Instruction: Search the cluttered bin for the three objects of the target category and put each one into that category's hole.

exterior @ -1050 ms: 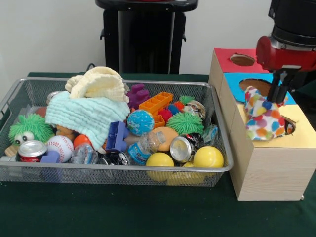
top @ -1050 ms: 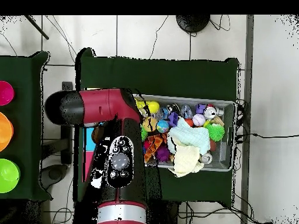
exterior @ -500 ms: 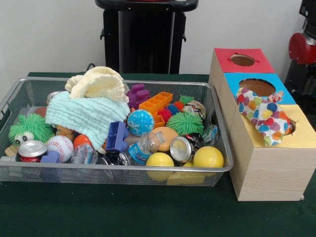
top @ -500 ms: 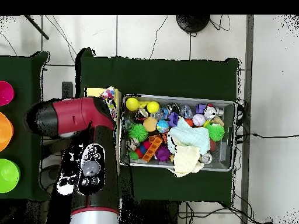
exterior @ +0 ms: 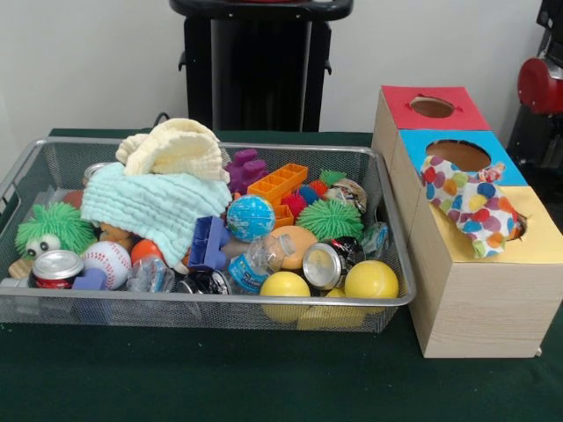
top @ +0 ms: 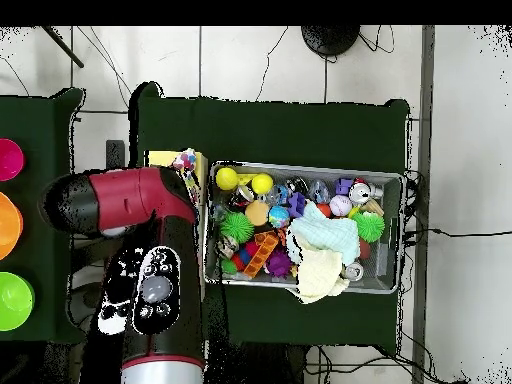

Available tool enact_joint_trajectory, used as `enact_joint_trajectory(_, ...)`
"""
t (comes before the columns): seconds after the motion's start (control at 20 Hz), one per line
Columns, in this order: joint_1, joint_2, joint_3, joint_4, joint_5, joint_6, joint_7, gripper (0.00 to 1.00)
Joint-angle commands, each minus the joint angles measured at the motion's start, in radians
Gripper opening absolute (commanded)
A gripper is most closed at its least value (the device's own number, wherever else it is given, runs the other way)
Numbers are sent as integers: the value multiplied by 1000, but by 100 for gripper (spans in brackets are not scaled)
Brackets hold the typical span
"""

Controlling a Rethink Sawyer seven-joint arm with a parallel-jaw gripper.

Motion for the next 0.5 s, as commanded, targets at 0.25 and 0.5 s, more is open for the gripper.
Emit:
enact_joint_trajectory(0.25, -78, -13, 4, 93, 9, 57, 151, 0)
enact_joint_trajectory(0.5, -79, -16, 1, 60, 3, 108, 153, 100)
